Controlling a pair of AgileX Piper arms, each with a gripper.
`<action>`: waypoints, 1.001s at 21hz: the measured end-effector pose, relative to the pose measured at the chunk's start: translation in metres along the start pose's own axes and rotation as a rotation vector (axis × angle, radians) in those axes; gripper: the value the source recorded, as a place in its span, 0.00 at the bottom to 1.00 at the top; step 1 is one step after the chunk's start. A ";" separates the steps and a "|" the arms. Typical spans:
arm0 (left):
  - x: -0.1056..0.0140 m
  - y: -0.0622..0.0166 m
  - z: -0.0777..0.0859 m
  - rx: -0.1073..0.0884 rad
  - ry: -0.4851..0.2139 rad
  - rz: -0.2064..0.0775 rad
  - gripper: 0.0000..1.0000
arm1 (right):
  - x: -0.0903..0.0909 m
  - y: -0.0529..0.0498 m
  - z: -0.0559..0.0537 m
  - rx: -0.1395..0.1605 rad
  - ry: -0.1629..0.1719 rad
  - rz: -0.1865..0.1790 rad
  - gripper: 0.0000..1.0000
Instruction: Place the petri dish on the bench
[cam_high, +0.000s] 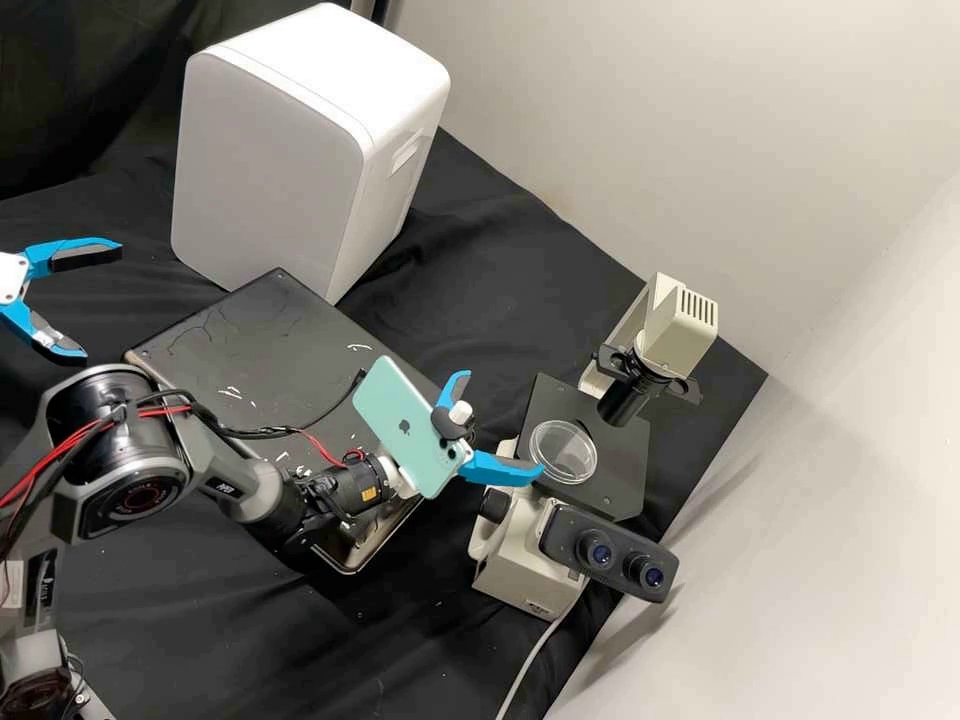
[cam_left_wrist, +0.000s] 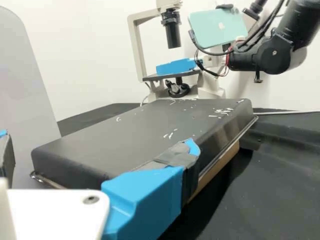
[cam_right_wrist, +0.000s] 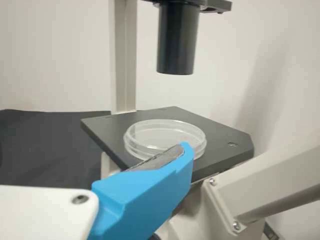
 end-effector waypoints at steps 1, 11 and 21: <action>0.000 -0.0004 0.000 -0.001 -0.002 -0.002 1.00 | 0.002 0.001 0.003 0.000 -0.010 0.000 1.00; 0.001 -0.0013 0.001 0.012 -0.004 -0.007 1.00 | 0.011 0.009 0.006 0.000 -0.020 0.021 1.00; 0.001 -0.0033 0.002 0.015 -0.019 -0.019 1.00 | 0.014 0.023 0.012 -0.002 -0.037 0.064 1.00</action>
